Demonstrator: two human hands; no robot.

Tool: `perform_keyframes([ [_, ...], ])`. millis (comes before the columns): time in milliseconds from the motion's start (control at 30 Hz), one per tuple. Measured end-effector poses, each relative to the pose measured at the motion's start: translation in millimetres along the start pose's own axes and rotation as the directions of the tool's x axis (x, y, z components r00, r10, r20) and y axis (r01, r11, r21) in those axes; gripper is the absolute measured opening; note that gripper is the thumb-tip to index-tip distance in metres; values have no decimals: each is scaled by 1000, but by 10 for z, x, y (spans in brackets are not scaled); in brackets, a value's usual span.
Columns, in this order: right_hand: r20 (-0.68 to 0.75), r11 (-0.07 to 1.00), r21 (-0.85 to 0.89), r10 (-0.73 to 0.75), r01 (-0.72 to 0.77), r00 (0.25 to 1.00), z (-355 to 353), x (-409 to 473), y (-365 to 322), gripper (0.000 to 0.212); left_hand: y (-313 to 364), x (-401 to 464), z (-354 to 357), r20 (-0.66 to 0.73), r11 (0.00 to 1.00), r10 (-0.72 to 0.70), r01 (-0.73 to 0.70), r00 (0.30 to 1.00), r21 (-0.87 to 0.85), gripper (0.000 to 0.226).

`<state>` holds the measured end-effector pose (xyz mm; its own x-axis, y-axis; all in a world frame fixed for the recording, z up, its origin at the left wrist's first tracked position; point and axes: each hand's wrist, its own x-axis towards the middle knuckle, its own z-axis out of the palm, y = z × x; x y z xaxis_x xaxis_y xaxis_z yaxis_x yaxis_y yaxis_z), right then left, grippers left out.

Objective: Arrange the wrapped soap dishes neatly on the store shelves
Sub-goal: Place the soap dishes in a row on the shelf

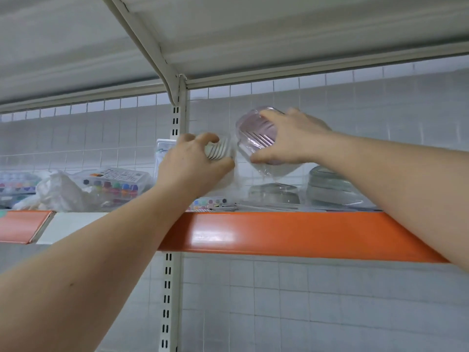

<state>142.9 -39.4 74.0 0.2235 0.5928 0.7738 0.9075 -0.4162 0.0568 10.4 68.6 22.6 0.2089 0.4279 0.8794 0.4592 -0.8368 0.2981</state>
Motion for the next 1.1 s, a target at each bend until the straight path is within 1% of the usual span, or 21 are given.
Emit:
perform_keyframes([
  [133,-142,999,-34,2,-7,990,-199,-331,149,86,209,-82,-88,-136,990,124,-131,983,-46,54],
  [233,-177,996,-82,31,-46,984,-517,-637,374,84,614,-220,-162,-178,981,159,-177,971,-86,60],
  [333,-171,985,-142,77,-101,982,-941,-1056,742,84,1168,-436,-202,-158,960,204,-229,966,-162,65],
  [467,-131,953,-241,156,-184,979,-1543,-1817,1373,91,2054,-869,-226,-119,916,272,-295,955,-273,68],
  [567,-87,910,-338,223,-239,971,-2010,-2469,1858,93,2802,-1299,-172,-80,859,320,-324,944,-397,69],
  [700,-31,837,-466,310,-289,950,-2646,-3365,2545,91,3881,-1962,22,-26,766,380,-331,925,-551,69],
  [833,0,768,-513,447,-384,895,-3210,-4242,3236,89,4932,-2592,215,35,681,449,-316,893,-660,69],
  [933,6,705,-551,538,-446,843,-3568,-4758,3727,90,5639,-2991,305,56,621,510,-322,858,-715,69],
  [1100,-53,615,-578,629,-537,776,-4040,-5358,4456,88,6644,-3362,572,78,542,595,-327,800,-775,65],
])
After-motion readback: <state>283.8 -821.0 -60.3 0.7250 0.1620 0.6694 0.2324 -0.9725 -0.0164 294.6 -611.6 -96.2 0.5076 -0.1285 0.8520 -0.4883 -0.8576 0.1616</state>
